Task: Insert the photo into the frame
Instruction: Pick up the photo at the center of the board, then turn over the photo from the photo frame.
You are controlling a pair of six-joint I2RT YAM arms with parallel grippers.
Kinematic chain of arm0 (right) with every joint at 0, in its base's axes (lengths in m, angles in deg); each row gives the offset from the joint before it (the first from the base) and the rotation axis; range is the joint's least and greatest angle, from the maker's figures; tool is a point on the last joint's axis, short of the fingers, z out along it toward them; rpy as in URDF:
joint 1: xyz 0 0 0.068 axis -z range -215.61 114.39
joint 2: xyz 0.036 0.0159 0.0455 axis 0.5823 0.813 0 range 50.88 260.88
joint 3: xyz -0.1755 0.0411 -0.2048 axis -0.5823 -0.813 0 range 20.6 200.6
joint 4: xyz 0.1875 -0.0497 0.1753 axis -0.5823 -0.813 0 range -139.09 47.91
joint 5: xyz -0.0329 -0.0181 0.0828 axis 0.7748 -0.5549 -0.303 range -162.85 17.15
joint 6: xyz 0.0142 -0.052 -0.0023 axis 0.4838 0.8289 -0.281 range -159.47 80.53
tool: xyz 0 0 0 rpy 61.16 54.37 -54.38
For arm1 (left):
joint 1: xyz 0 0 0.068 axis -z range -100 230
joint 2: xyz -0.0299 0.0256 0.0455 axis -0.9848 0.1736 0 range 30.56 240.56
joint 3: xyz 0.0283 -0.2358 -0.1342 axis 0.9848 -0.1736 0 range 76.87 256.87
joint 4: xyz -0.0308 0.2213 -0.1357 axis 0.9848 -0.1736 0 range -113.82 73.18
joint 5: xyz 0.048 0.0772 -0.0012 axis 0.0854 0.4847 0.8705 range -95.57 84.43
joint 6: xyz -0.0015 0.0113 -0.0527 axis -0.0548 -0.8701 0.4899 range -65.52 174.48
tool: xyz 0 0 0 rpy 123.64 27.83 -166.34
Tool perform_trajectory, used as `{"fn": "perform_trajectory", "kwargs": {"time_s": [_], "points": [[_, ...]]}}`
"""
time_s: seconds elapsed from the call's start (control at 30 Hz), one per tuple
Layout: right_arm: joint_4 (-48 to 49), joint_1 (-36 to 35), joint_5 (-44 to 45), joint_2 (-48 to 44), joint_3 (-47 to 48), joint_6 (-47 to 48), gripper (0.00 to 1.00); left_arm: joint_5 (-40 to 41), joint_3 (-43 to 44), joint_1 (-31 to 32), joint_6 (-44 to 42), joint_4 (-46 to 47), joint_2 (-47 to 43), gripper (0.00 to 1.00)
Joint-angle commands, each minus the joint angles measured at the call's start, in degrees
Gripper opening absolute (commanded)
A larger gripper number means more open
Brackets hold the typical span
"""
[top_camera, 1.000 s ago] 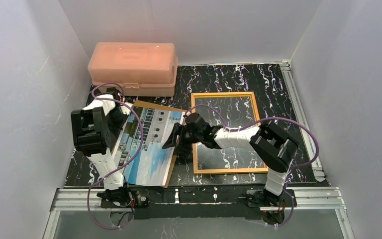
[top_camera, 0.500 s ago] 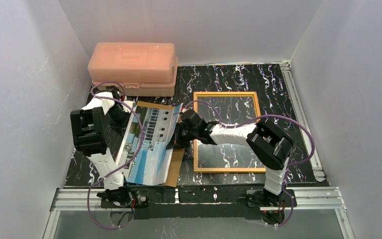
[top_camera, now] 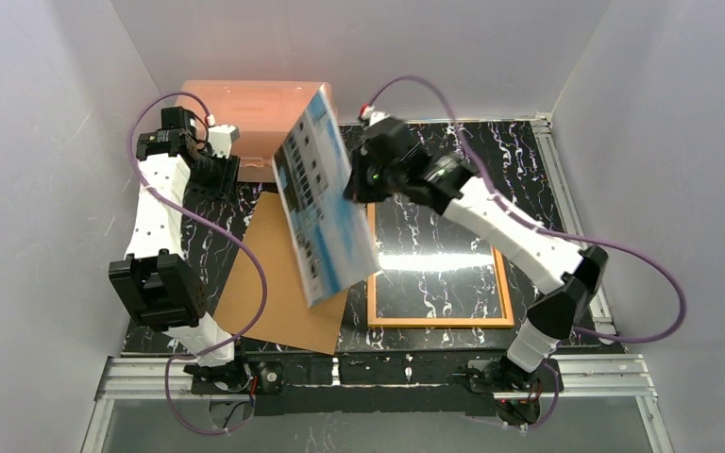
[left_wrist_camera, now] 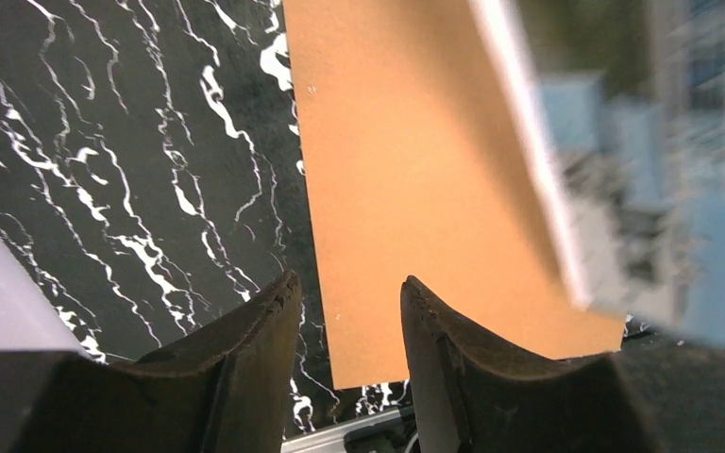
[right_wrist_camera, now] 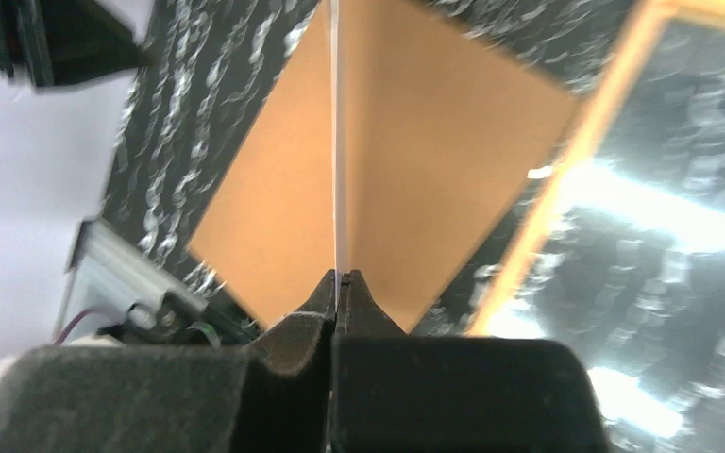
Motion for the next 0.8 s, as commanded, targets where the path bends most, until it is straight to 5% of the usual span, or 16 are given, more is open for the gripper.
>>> {"fn": "perform_trajectory", "kwargs": {"time_s": [0.0,0.2,0.43,0.77], "points": [[-26.24,2.49,17.42,-2.74,15.56,11.15,0.01,-1.9,-2.51,0.28,1.11,-4.17,-0.02,0.42],[-43.45,2.59,33.53,-2.78,28.6,14.59,0.01,-2.72,-3.45,0.28,1.36,-3.68,0.21,0.41],[-44.03,2.63,44.98,-5.63,24.03,16.62,0.01,-3.41,-4.48,0.28,1.4,-3.68,0.45,0.39],[-44.17,0.86,39.08,3.25,15.82,17.59,0.01,-2.92,-6.28,0.28,1.08,-3.33,0.41,0.37]]}}
